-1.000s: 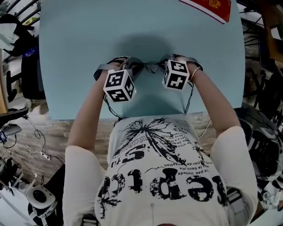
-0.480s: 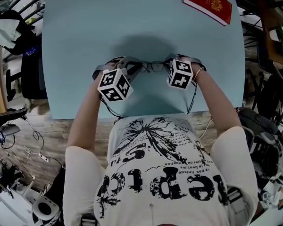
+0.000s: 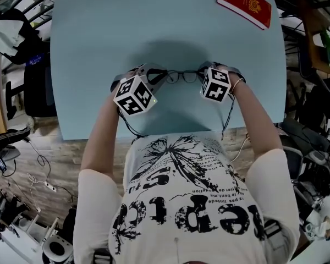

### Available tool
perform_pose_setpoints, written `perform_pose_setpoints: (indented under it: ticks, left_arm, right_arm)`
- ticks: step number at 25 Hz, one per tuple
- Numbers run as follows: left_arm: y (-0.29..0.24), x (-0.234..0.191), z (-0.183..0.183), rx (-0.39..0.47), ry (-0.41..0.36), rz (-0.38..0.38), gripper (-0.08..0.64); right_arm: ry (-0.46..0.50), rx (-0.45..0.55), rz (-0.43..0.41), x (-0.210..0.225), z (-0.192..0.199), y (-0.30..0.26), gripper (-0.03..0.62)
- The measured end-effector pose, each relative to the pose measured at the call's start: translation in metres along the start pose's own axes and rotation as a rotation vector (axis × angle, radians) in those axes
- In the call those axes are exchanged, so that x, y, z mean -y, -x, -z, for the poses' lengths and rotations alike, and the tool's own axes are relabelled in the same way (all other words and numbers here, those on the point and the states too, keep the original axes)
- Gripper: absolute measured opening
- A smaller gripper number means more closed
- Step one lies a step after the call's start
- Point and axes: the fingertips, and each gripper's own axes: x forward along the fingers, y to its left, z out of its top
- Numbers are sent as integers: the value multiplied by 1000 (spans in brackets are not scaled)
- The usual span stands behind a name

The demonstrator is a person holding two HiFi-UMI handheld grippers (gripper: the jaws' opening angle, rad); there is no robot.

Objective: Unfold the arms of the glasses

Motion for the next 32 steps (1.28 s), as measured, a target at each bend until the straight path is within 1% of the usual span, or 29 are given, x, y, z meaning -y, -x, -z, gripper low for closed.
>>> perform_pose_setpoints:
  ticks: [3, 5, 7, 9, 11, 15, 20, 24, 27, 32]
  left_arm:
    - [0, 2, 0, 13, -4, 9, 26]
    - [1, 3, 0, 22, -5, 16, 26]
    - [1, 4, 0, 30, -9, 21, 26]
    - [3, 4, 0, 37, -16, 24, 26]
    - [4, 4, 1, 45, -18, 26, 26]
    - [4, 5, 4, 54, -8, 26, 26]
    - [4, 4, 3, 58, -11, 24, 26]
    - [4, 5, 4, 60, -10, 22, 26]
    - [7, 4, 6, 58, -8, 18, 26]
    - [12, 4, 11, 56, 6, 13, 26]
  right_arm:
    - [-8, -41, 7, -1, 1, 0, 41]
    - [-4, -53, 19, -1, 0, 2, 75]
    - [1, -29, 34, -1, -12, 8, 100]
    - [28, 18, 49, -2, -33, 12, 100]
    - [76, 46, 59, -6, -55, 12, 98]
    - [148, 28, 53, -15, -80, -3, 92]
    - [148, 20, 63, -13, -92, -12, 59]
    - [164, -9, 74, -14, -90, -17, 28]
    - [172, 7, 91, -14, -92, -12, 23]
    - [178, 46, 141, -16, -96, 10, 21]
